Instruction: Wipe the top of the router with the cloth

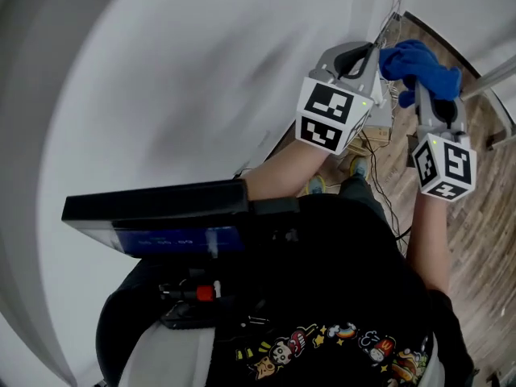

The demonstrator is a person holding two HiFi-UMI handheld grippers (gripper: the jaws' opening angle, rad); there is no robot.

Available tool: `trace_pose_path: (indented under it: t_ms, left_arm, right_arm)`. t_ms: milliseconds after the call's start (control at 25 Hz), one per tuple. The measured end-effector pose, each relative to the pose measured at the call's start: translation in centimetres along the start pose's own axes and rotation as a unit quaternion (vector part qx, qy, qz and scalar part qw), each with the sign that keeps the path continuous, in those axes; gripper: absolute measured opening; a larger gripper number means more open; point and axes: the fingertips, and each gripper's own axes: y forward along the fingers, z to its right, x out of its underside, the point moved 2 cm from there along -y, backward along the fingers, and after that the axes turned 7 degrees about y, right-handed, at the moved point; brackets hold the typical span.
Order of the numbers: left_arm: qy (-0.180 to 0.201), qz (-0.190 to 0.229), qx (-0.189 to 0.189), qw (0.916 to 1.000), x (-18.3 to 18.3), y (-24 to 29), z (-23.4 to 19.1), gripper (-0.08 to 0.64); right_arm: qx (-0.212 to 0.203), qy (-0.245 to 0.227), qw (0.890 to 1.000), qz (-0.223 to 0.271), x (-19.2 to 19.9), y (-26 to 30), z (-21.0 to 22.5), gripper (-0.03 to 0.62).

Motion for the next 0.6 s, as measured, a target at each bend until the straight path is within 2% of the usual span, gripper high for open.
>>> trace_pose_path:
  t_ms: [80,320,600]
  left_arm:
    - [-0.001,-0.003,0.003,1.0000,-0.4,0.1,0.3,0.000]
    - [-0.002,0.008,0.002,1.0000,2.1,-2.6,-0.7,0.000]
    - [-0.009,-0.002,-0.006,0.9999,2.7,-2.8,-1.1,0.000]
  right_arm:
    - [0.002,0.002,1.000,-0.003,-0.5,-0.3,0.1,0.104]
    - [-0.009,-0.005,1.000,-0.008,2.7,-0.1,-2.6,0.104]
    - [-0.017,-0.006,1.000,-0.018,3.1,0.1,-2.5,0.104]
